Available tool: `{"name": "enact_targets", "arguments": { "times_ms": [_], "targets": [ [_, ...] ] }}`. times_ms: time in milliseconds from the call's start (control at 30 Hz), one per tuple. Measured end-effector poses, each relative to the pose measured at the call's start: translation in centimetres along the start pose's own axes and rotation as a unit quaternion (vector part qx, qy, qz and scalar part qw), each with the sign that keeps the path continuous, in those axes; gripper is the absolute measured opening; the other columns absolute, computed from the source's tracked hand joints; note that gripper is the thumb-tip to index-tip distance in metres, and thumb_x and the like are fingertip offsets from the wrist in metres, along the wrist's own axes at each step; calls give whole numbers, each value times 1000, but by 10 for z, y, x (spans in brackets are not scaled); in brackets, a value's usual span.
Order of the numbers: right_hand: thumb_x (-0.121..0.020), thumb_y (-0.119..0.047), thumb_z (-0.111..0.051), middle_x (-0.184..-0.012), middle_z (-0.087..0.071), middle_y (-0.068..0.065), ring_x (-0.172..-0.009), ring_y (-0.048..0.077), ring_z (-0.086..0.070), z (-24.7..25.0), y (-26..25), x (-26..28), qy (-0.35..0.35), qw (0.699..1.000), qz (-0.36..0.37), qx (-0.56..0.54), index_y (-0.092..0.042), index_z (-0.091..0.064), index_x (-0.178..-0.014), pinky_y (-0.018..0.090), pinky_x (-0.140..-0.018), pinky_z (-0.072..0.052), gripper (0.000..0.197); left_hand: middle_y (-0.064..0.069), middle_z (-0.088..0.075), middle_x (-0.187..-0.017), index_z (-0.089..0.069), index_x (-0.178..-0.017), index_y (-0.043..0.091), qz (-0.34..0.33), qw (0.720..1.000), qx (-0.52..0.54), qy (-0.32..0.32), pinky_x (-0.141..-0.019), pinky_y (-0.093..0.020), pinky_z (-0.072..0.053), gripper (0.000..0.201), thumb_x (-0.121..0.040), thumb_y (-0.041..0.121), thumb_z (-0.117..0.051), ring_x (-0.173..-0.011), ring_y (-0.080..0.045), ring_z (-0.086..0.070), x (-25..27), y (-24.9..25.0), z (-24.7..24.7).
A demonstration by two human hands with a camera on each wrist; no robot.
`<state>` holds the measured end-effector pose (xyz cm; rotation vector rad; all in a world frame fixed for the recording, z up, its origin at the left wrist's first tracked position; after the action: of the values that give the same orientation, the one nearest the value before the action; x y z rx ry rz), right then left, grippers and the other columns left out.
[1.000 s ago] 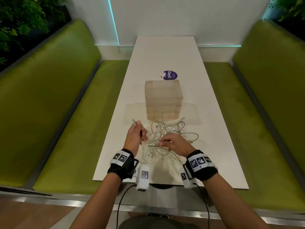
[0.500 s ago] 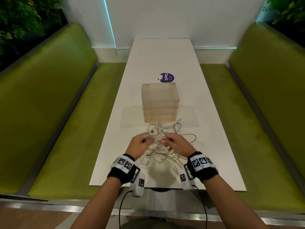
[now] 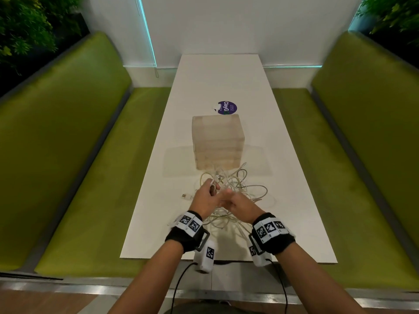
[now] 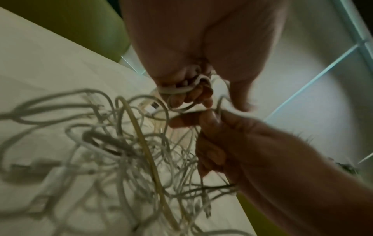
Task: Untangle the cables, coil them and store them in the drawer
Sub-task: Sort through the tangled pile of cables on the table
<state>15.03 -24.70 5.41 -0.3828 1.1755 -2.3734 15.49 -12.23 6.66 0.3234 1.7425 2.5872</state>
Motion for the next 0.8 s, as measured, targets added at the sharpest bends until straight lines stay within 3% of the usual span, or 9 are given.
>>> {"name": "enact_targets", "arguments": {
  "times_ms": [67,100,200,300,467,533,633,733,800],
  "targets": [
    [-96,-13,-49,-101,-71,8,-87,17,-64,-3,-1,-1,-14,1000,-14,16,-2,-67,-107,19,-76,-46,23,3,-45,-65,-45,-73,19,-4,1000,-22,16,-63,-33,-39,33,-89,44,-58,-65,-20,-46,-4,0,-6],
    [-96,-12,-49,-97,-71,10,-81,18,-64,-3,1,-2,-13,1000,-23,16,-2,-67,-105,17,-71,-45,23,4,-47,-63,-44,-70,20,-2,1000,-19,22,-63,-33,-40,31,-92,40,-54,-64,-20,-47,-5,1,-6],
    [-95,-10,-49,-70,-62,-4,-61,6,-55,-1,9,-2,1,999,-44,-14,-5,-68,-95,14,-63,-41,20,5,-45,-60,-47,-67,17,-16,998,59,33,-61,-30,-37,31,-95,29,-53,-56,-11,-43,-1,8,5],
    [-93,-1,-47,-69,-60,-9,-61,-5,-55,7,29,-1,29,995,-87,-34,-7,-70,-94,10,-64,-41,24,4,-37,-56,-48,-63,16,-9,978,195,79,-58,-25,-31,33,-95,23,-54,-52,-10,-33,8,20,28],
    [-91,4,-38,-75,-62,-1,-70,9,-56,16,41,0,57,992,-103,-43,-18,-66,-86,22,-68,-44,37,9,-33,-46,-51,-68,14,-26,930,343,130,-53,-22,-29,30,-98,15,-47,-46,-8,-28,14,32,76],
    [-91,5,-37,-71,-58,-5,-67,6,-53,16,41,-3,60,993,-93,-30,-16,-66,-85,20,-66,-42,36,9,-36,-49,-50,-67,15,-27,952,270,143,-54,-22,-32,31,-97,21,-49,-49,-9,-31,14,26,85],
    [-92,3,-40,-68,-55,-11,-60,-1,-48,14,33,-4,67,994,-84,-15,-8,-69,-90,15,-59,-38,31,3,-43,-61,-45,-67,17,-12,993,51,106,-62,-30,-34,33,-94,33,-53,-58,-13,-37,11,13,73],
    [-89,6,-44,-71,-57,-14,-63,-8,-54,10,19,-8,55,997,-49,11,-2,-68,-92,10,-62,-38,25,4,-41,-62,-40,-67,19,11,996,-84,5,-57,-30,-30,39,-89,47,-55,-57,-14,-36,9,3,37],
    [-89,2,-47,-76,-64,-1,-70,6,-59,8,15,-10,51,998,-44,16,-4,-66,-91,22,-67,-44,19,6,-44,-63,-43,-70,20,21,992,-116,-39,-54,-26,-30,38,-86,51,-59,-56,-12,-39,8,-1,14]
  ]
}}
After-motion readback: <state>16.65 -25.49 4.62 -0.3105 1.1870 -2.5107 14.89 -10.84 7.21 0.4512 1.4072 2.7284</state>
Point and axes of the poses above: each hand's wrist, its own x-axis away from the middle knuckle, its own z-axis out of the back of the hand, y = z × x, the point moved 4 cm from there along -x, towards the middle knuckle
